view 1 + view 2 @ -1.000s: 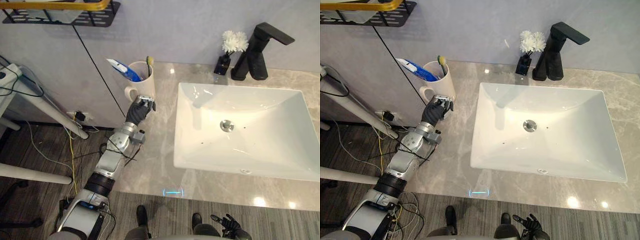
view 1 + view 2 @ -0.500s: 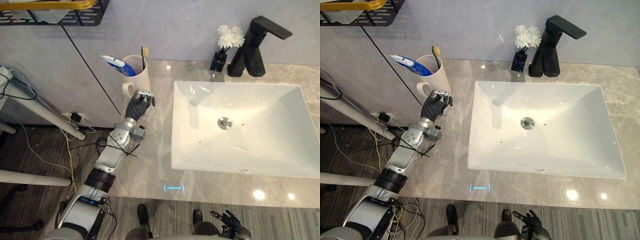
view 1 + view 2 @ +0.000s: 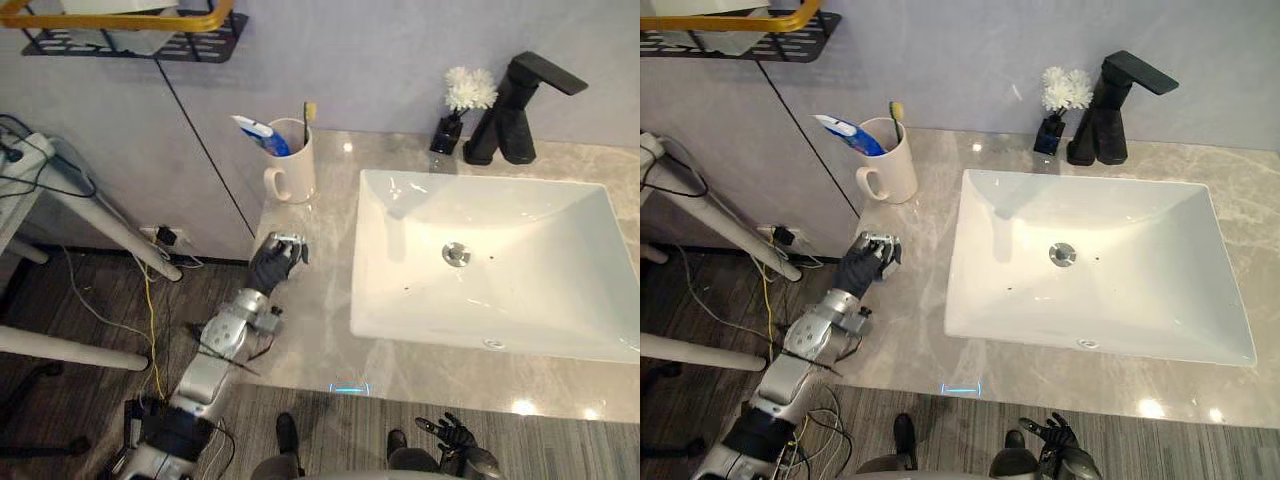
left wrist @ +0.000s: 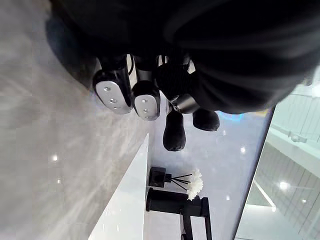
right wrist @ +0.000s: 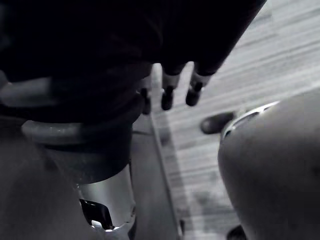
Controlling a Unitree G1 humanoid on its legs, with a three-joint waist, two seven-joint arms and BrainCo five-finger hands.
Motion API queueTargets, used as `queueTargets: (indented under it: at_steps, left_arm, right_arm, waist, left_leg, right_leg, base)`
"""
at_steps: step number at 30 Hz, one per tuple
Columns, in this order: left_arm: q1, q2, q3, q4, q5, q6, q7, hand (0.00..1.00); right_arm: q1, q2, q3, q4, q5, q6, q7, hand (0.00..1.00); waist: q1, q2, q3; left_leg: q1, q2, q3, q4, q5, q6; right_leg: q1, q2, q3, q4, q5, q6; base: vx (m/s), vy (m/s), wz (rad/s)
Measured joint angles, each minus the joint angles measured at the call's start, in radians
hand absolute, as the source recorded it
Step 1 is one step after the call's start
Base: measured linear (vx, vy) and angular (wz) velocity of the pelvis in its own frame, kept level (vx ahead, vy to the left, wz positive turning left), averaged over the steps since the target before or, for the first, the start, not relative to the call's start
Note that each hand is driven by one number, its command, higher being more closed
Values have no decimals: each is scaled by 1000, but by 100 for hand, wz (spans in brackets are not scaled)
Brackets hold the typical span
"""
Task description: Organize washtable
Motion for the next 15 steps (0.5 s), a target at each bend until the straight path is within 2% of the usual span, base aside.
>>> queueTargets:
  at_steps: [2, 6, 9, 10, 11, 13, 15]
  left_arm:
    - [63, 0, 7, -40, -11, 0, -5, 100]
    - [179, -6, 37, -95, -36, 10, -24, 100]
    - [271, -7, 79, -149, -50, 23, -23, 100]
    - [301, -8, 95, -170, -63, 34, -22, 100]
    - [324, -17, 112, -181, -70, 40, -22, 100]
    - [387, -64, 155, -198, -74, 60, -16, 100]
    - [432, -93, 184, -215, -74, 69, -13, 100]
  right_arm:
    - [1, 5, 18, -11, -1, 0, 1, 0]
    - [28, 27, 50, -35, -9, 0, 17, 0]
    - [42, 39, 52, -39, -10, 1, 20, 0]
    - [51, 43, 53, -46, -10, 1, 20, 0]
    - [64, 44, 53, -55, -10, 1, 20, 0]
    - [85, 45, 51, -68, -9, -1, 21, 0]
    - [94, 46, 52, -67, -9, 0, 22, 0]
  waist:
    - [12, -4, -3]
    - [53, -25, -24]
    - [59, -41, -35]
    - [75, -48, -39]
    - [86, -50, -41]
    - [84, -47, -67]
    - [107, -50, -70]
  left_leg:
    - [1, 1, -6, 0, 2, 3]
    - [4, 5, -13, -7, 7, 5]
    - [4, 6, -36, -7, 14, 4]
    - [4, 5, -39, -7, 14, 3]
    - [4, 3, -45, -7, 18, 3]
    - [-23, 4, -66, -7, 19, 1]
    - [-26, 6, -73, -7, 23, 1]
  right_leg:
    - [2, 1, -5, 9, 0, 0]
    - [5, 3, -16, 18, 0, 0]
    - [11, 5, -30, 25, -3, 3]
    - [10, 3, -31, 25, -12, 6]
    - [10, 2, -35, 25, -23, 11]
    - [3, 5, -57, 26, -31, 17]
    - [5, 9, -65, 25, -31, 18]
  base:
    - [-66, -11, 9]
    - [-88, -18, 6]
    - [-98, -20, 14]
    - [-130, -21, 6]
    - [-137, -26, 12]
    - [-100, -22, 37]
    - [-22, -25, 24]
